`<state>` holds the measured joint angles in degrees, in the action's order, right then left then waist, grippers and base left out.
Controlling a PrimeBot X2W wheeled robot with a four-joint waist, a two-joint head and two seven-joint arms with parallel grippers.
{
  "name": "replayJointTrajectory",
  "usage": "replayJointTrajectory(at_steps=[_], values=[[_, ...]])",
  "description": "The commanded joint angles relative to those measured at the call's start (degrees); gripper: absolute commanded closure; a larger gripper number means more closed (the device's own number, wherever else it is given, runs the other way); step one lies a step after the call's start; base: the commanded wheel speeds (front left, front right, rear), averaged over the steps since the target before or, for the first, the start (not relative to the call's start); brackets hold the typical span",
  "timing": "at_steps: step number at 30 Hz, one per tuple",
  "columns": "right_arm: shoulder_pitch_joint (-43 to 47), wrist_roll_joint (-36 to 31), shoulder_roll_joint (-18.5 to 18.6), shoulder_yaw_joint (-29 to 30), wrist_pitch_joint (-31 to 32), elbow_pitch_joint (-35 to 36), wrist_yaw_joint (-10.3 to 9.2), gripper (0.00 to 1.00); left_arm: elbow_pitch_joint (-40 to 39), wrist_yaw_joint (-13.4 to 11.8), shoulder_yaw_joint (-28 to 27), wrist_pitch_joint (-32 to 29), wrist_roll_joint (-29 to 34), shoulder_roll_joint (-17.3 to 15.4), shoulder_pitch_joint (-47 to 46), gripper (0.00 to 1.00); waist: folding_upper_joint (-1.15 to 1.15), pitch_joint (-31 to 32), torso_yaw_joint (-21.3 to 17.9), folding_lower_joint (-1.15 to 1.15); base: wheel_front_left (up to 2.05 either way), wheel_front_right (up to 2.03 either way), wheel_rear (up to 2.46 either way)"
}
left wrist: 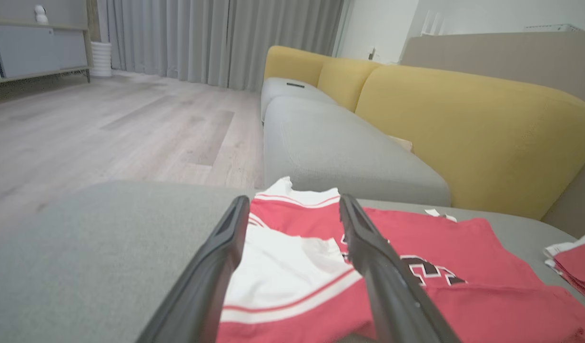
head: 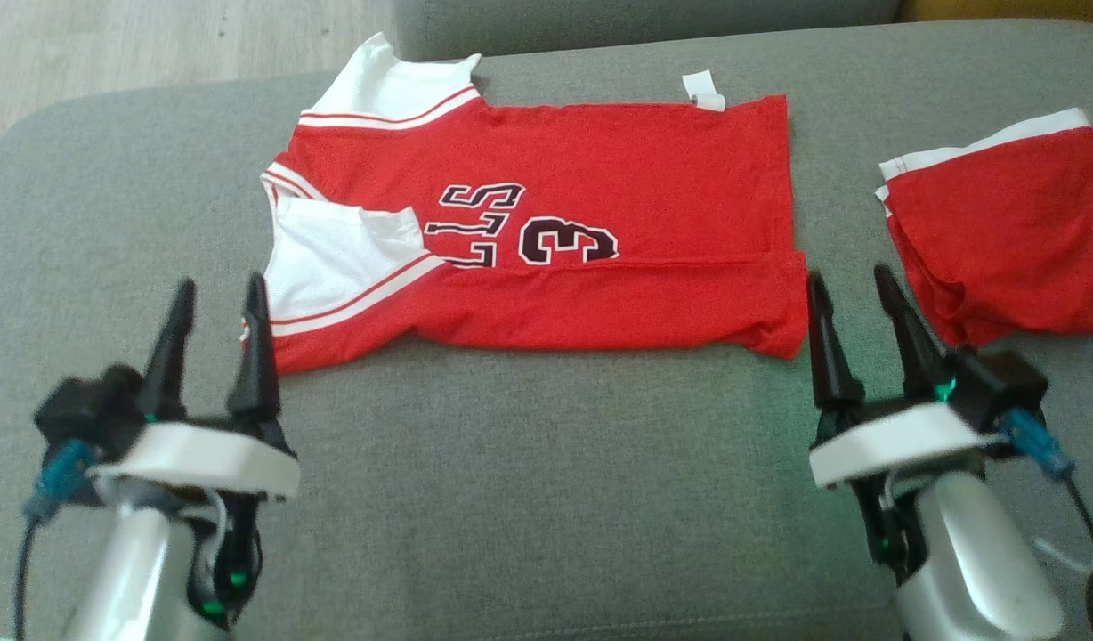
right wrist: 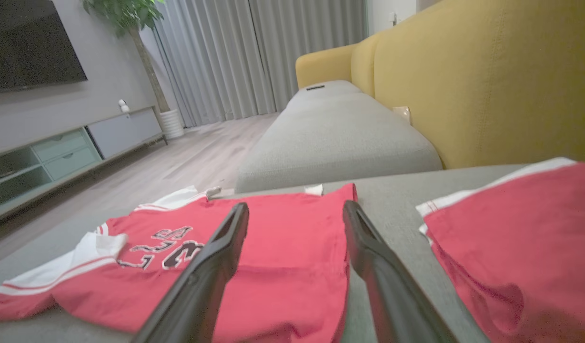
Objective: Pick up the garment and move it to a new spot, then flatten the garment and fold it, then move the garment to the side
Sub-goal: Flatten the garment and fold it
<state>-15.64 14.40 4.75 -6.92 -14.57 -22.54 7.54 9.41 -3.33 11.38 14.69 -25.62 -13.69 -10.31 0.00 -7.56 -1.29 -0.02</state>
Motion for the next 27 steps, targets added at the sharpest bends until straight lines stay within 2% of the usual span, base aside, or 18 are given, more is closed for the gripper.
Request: replayJointTrajectory(at_steps=[1,4,8,13,22,27], values=[[-1.38,-1.01,-0.18,-0.42,-0.41,2.69,-0.05,0.00,-1.39,0.69,-2.93,0.30,0.65,-0.45,-1.62,0.00,0.00,0.10,0.03,0.02,0.00,0.00,0.00],[1.67,-3.01,-1.53,0.40,-0.42,4.75,-0.05,0.00,1.73,2.70,-4.22,0.30,3.94,0.97,-0.03,0.00,0.00,-0.19,-0.09,0.02,0.00,0.00,0.00],[1.58,-3.55,-1.81,0.24,-0.42,5.72,-0.05,0.00,5.66,4.02,-5.65,0.30,5.95,1.33,-1.88,0.00,0.00,-1.32,-0.42,0.02,0.00,0.00,0.00],[0.65,-3.41,-1.85,-0.42,-0.42,6.30,-0.05,0.00,14.57,5.59,-4.35,0.01,7.50,0.99,-5.74,0.00,0.00,-2.74,-1.02,0.02,0.00,0.00,0.00],[-0.35,-3.48,-1.86,-1.09,-0.33,6.59,-0.05,0.00,30.02,4.00,-3.61,-3.48,9.01,-0.96,-13.47,0.00,0.00,-5.54,-2.91,0.02,0.00,0.00,0.00],[-0.54,-3.44,-1.87,-1.47,-0.34,6.63,-0.05,0.00,36.21,3.92,-3.33,-4.71,9.05,-1.75,-16.25,0.00,0.00,-6.30,-3.68,0.02,0.00,0.00,0.00]])
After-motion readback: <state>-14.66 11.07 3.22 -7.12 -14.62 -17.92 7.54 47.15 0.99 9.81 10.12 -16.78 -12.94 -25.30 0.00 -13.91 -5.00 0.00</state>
